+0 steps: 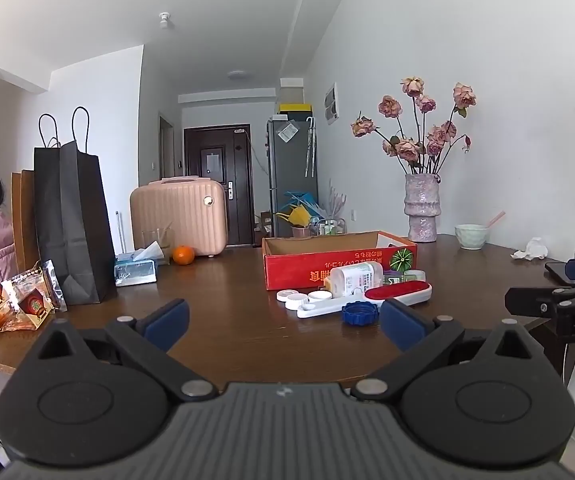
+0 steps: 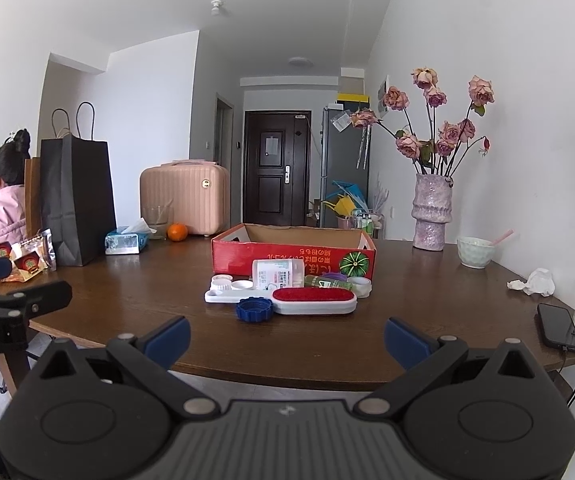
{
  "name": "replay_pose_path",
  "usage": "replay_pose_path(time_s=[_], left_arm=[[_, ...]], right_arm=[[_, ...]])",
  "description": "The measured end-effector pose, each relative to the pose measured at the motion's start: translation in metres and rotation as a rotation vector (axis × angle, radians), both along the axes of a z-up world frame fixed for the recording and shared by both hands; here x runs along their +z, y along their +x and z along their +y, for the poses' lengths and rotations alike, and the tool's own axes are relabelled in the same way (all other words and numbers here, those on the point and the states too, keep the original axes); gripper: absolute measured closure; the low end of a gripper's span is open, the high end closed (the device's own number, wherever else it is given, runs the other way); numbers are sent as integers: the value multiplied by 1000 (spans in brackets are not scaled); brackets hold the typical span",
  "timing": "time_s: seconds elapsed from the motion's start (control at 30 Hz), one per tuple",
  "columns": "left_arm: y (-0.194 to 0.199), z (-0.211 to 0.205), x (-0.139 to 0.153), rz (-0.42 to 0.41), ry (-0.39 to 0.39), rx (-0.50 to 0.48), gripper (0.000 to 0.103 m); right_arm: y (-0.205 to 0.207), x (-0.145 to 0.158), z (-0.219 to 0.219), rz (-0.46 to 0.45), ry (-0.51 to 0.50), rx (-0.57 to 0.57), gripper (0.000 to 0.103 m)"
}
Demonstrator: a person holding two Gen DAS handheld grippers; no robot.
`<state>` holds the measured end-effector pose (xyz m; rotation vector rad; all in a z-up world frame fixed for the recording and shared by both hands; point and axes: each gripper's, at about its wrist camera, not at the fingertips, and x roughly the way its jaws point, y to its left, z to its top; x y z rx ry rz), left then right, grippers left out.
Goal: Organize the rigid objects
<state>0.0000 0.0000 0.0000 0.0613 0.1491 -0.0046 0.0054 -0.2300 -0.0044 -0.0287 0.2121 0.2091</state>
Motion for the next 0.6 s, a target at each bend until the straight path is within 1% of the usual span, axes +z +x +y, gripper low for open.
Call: replay_pose_path(time_s=[0.6], left_arm=[[0,1,0,-4,-1,1,0]], right_arm=[[2,0,0,8,-11,-2,0]])
